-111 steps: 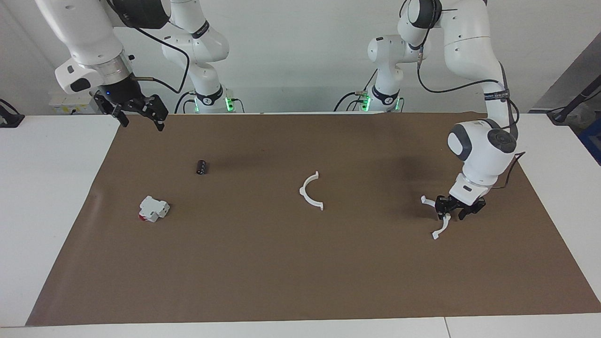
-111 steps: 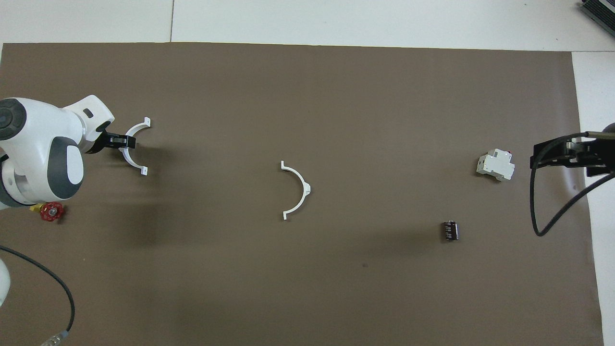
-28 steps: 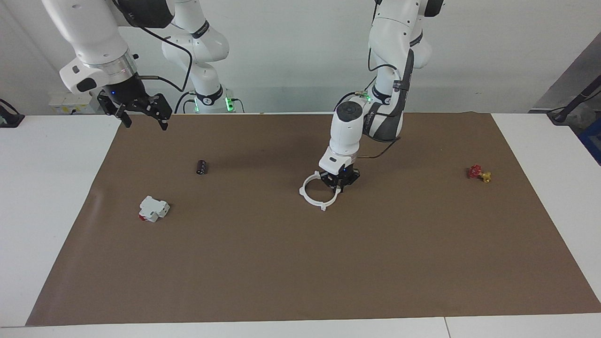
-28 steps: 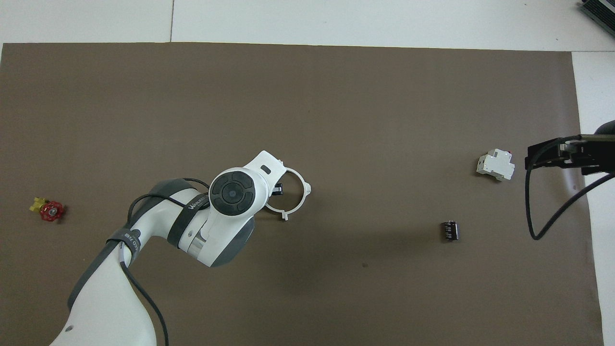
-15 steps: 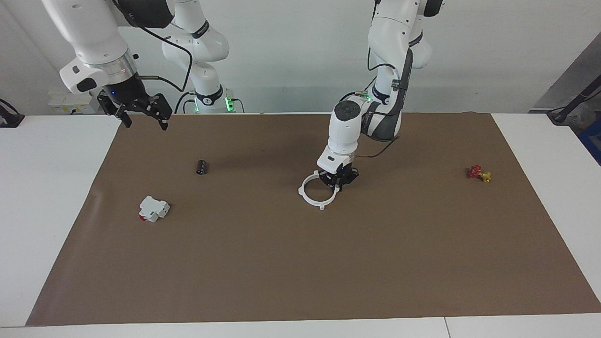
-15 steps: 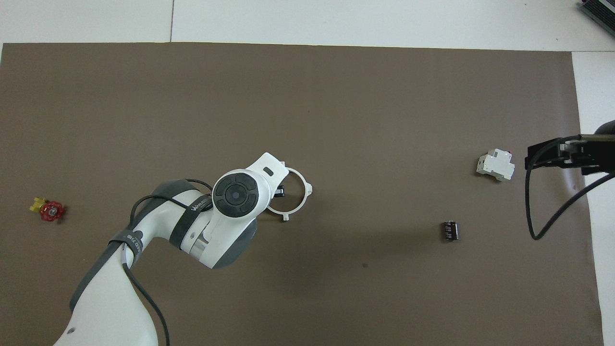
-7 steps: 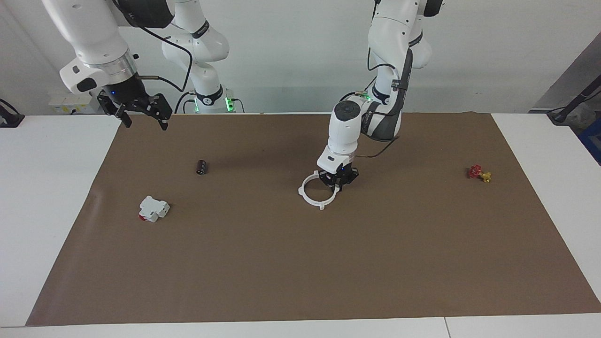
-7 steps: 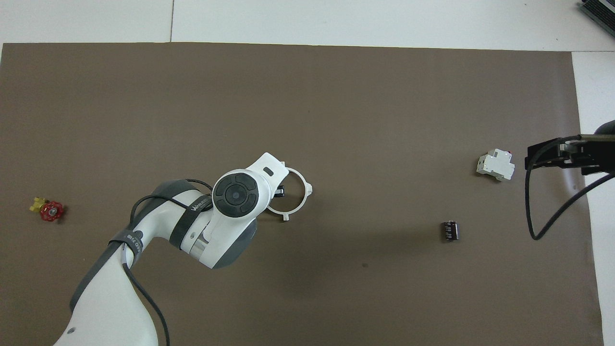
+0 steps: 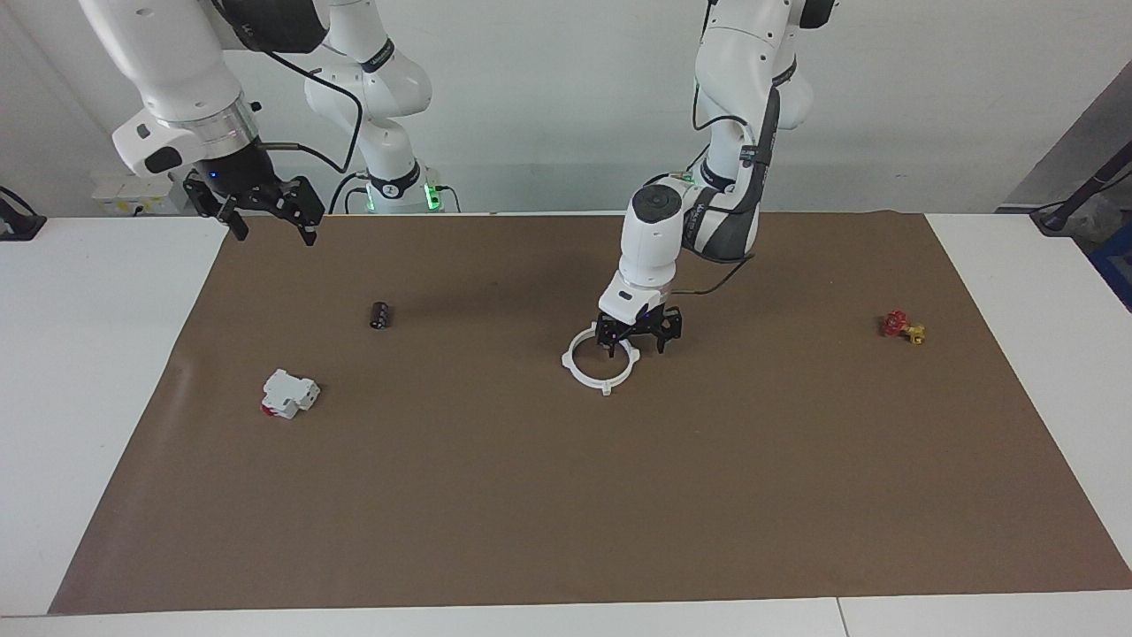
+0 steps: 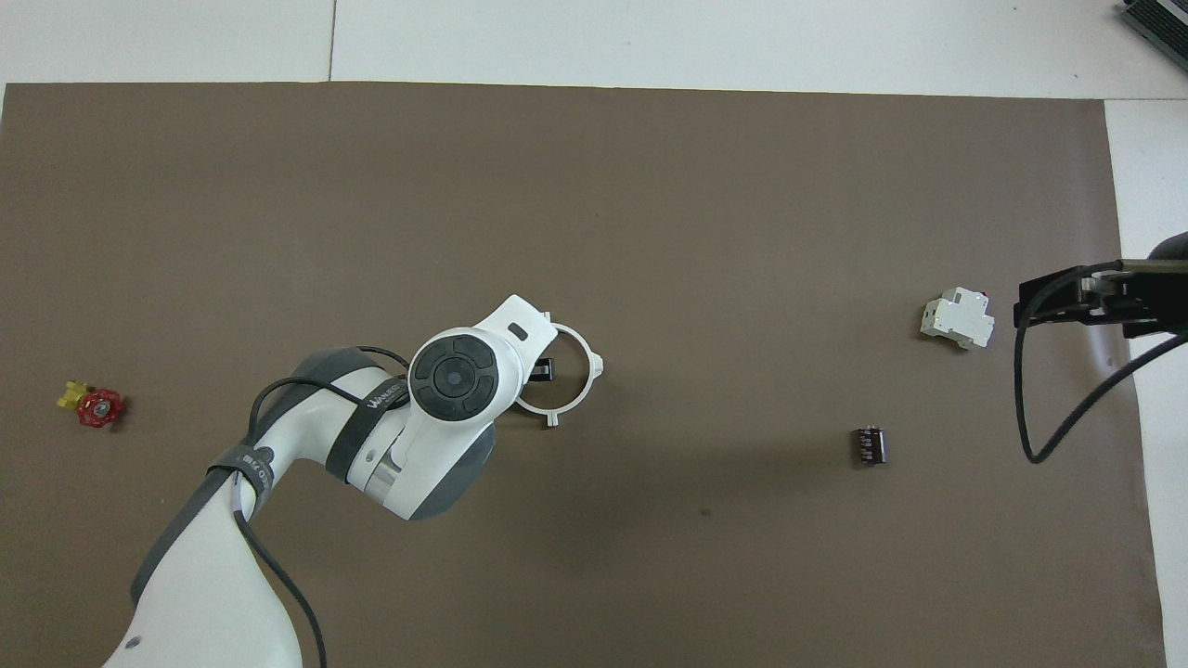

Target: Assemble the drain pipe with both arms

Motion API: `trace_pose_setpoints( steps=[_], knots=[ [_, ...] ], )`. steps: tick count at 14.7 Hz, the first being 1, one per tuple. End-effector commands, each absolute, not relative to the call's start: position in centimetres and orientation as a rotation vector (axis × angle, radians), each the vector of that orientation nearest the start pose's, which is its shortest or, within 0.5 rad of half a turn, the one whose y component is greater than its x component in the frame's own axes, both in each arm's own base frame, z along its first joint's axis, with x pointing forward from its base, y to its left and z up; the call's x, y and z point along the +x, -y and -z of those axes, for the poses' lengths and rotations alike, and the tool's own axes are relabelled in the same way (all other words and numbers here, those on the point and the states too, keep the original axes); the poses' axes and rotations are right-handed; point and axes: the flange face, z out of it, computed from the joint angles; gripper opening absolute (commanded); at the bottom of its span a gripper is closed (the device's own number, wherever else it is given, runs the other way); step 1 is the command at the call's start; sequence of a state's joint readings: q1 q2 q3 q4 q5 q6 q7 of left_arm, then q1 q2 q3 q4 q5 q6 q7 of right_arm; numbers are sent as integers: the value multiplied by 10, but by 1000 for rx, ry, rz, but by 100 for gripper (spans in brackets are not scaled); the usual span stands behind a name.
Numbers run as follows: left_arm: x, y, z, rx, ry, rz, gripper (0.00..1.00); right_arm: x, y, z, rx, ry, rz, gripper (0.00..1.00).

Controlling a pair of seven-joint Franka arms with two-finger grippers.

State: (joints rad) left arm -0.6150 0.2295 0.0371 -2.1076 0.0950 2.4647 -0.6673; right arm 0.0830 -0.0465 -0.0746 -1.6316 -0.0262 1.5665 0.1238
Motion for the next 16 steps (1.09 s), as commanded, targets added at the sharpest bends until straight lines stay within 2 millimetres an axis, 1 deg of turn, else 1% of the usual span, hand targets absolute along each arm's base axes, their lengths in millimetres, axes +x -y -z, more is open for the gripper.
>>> trace_pose_setpoints(
  steps=[1,2,4,6,7,10,12,13,14,15,16],
  knots=[
    [496,289,-361,-3132,84,242,100,533,1,-623,-3157,-147,-16,100],
    [501,272,-373,-3125,73,236,100,533,1,-623,-3157,-147,-16,100],
    [505,234,-395,-3091,-46,170,100,533,1,-623,-3156,-150,-16,100],
    [509,188,-411,-3062,-119,83,100,533,1,-623,-3157,-147,-16,100],
    [510,170,-420,-3053,-159,58,100,533,1,-623,-3157,-147,-16,100],
    [516,113,-435,-3052,-266,15,100,533,1,-624,-3156,-150,-13,100],
    [521,76,-439,-3053,-277,-2,100,533,1,-623,-3156,-150,-16,100],
    [523,60,-446,-3053,-279,15,100,533,1,-623,-3156,-150,-16,100],
    [527,48,-458,-3051,-298,45,100,533,1,-623,-3157,-147,-16,100],
    [531,29,-470,-3048,-313,40,100,533,1,-623,-3156,-150,-16,100],
    [537,15,-487,-3049,-332,36,100,533,1,-623,-3156,-150,-16,100]
  ],
)
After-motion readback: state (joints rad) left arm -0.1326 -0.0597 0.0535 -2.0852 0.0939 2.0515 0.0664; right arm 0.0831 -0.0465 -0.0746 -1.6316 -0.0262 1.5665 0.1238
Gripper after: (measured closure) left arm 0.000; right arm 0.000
